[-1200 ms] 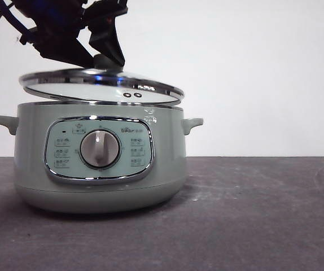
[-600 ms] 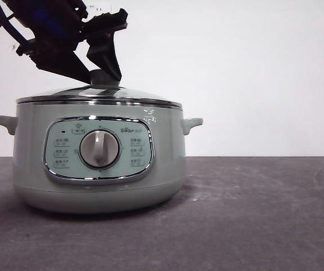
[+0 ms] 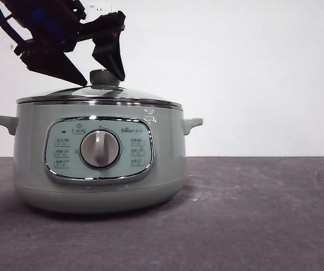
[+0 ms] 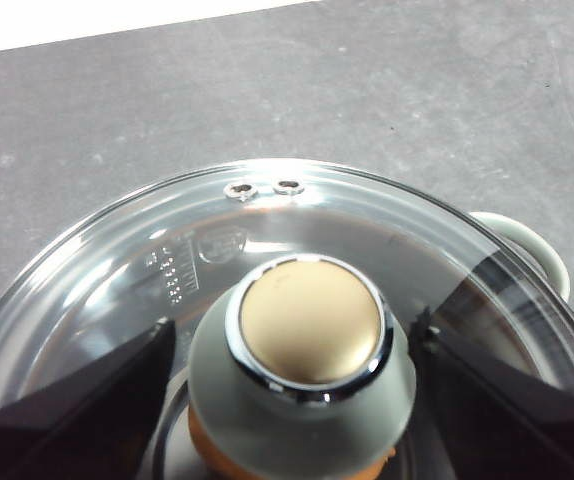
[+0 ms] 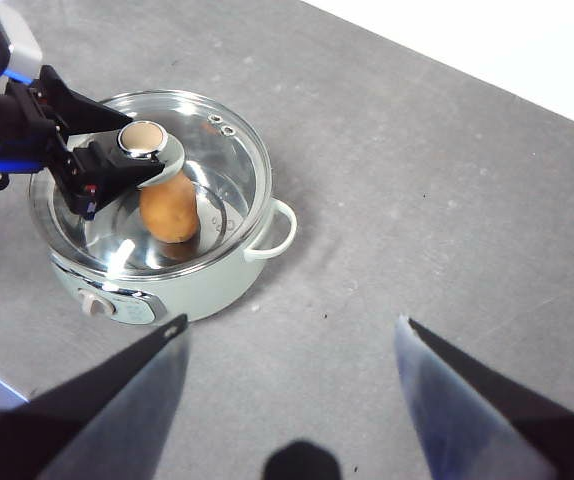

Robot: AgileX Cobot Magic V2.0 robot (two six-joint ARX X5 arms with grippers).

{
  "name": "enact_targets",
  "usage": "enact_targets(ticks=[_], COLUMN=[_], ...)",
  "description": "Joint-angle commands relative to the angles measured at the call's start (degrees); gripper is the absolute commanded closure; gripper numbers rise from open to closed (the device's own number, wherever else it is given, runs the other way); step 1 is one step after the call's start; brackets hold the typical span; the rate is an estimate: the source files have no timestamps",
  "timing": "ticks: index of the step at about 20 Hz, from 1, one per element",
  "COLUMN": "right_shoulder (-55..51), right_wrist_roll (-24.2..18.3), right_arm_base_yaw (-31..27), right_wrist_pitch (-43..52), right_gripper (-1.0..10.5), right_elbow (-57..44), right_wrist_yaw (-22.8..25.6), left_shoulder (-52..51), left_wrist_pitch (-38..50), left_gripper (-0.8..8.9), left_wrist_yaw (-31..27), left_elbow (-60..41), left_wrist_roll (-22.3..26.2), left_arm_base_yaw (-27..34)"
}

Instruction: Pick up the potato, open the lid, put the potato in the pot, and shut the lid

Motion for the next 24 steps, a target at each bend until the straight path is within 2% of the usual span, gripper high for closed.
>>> enact_targets(ticks=[1,4,5,7,8,9,10,11,15,16,21,24], right_shoulder=[0.0,-0.7,-1.4,-3.4,-4.8,-6.4,-8.1,-10.0,-17.8,-20.2,-29.9,-32.9], right_wrist_roll=[1.6,1.8,1.8,1.8,1.8,1.8,1.8,1.7,1.7,1.8,1.8,3.0], right_arm_base_yaw=[0.1,0.1,0.1,0.1,0.1,0.1,0.1,0.1,0.1,0.1,0.1,0.1], right_wrist_pitch=[0.2,0.8,1.7,4.0,6.1,8.9,11.7,15.1,29.6,34.0,49.6,53.7], right_gripper=[6.0,6.1,6.7,8.7,9.3,9.6,9.6,9.6,9.6,9.6,9.6,9.6], right_elbow=[-0.1,-1.5,-3.0,-7.3,-10.0,-13.2,-16.6,-20.5,-36.8,-41.8,-62.2,-68.3], right_wrist_yaw=[-0.1,-0.1,-0.1,0.0,0.1,0.0,0.1,0.1,0.1,0.1,0.1,0.1], left_shoulder=[-3.4,-9.7,-12.0,-16.6,-18.8,-20.9,-22.8,-24.5,-28.5,-29.5,-36.2,-39.7], left_wrist_pitch=[-1.2,-8.5,-11.4,-15.8,-17.1,-18.9,-20.8,-22.7,-27.5,-27.8,-23.0,-19.4], left_gripper=[4.02,4.05,4.05,4.10,4.45,5.77,7.63,8.15,8.22,8.22,8.22,8.22], left_wrist_yaw=[-0.2,0.2,0.2,0.2,0.2,0.2,0.1,0.0,-0.9,-2.6,-13.7,-15.1], left_elbow=[1.8,5.5,6.6,8.0,8.0,8.0,8.0,8.0,7.6,6.6,-6.4,-13.2], left_wrist_roll=[0.6,0.7,0.7,0.7,0.7,0.9,0.9,1.2,2.5,3.0,3.5,3.2], left_arm_base_yaw=[-0.7,-2.1,-2.7,-4.1,-4.8,-5.3,-5.9,-6.5,-8.9,-10.0,-17.1,-19.7])
